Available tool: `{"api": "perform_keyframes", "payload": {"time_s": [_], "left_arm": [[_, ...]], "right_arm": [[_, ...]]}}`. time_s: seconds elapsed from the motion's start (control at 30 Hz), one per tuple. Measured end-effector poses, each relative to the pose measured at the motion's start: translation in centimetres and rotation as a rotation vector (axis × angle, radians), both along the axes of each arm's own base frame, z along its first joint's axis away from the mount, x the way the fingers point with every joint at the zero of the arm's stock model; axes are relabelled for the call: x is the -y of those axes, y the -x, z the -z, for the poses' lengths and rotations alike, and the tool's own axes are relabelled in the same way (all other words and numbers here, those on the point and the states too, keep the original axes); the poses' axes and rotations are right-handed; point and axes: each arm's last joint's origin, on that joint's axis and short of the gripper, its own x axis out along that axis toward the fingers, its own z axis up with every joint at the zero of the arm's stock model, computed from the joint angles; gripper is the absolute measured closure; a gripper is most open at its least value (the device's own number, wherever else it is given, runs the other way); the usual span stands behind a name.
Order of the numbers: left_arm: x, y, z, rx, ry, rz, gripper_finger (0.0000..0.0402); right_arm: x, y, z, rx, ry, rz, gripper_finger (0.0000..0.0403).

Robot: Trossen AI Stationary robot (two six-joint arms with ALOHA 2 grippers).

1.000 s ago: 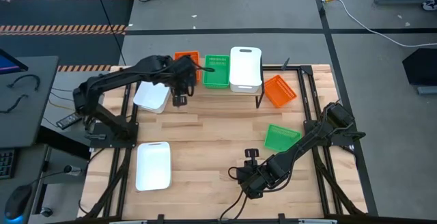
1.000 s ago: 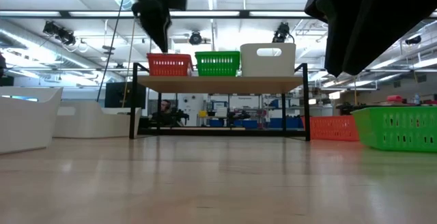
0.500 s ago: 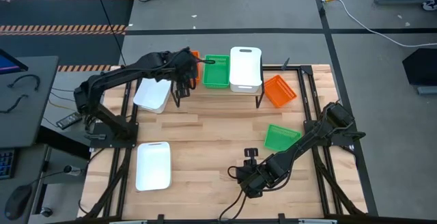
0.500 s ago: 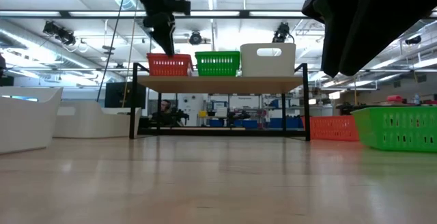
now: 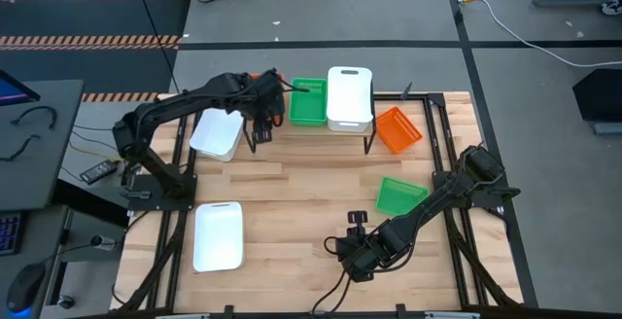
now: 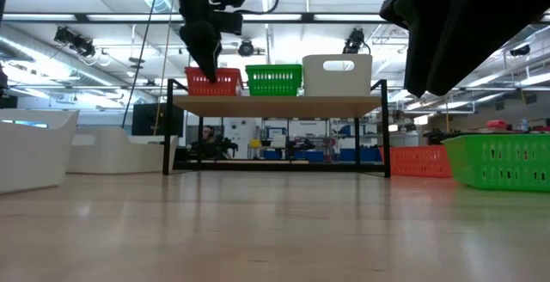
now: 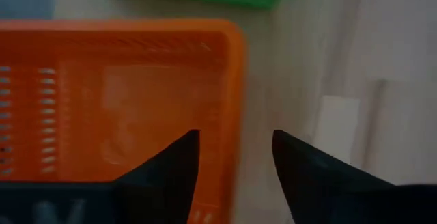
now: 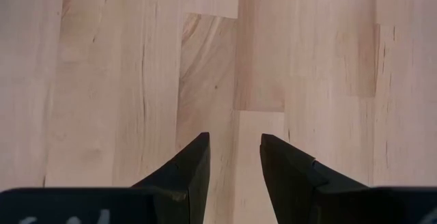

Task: Stack baskets on shelf by color
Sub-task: Stack the bottom orange bin on top of the orange bin on the shelf

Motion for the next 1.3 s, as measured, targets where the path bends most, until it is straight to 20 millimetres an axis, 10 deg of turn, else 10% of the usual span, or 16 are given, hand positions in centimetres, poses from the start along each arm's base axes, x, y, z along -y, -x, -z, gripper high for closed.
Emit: {"api": "perform_keyframes", "payload": {"time_s": [0.97, 1.3], "left_arm": [[2.8, 0.1, 0.4, -0.103, 0.075, 0.027, 0.0285], [4.8, 1.4, -2.6, 0.041, 0.038, 0.011, 0.0285]], "right_arm": [[0.4, -0.2, 0.0, -0.004, 0.011, -0.013, 0.0268], [1.0, -0.6, 0.0, -0.005, 0.009, 0.006, 0.0268]]}}
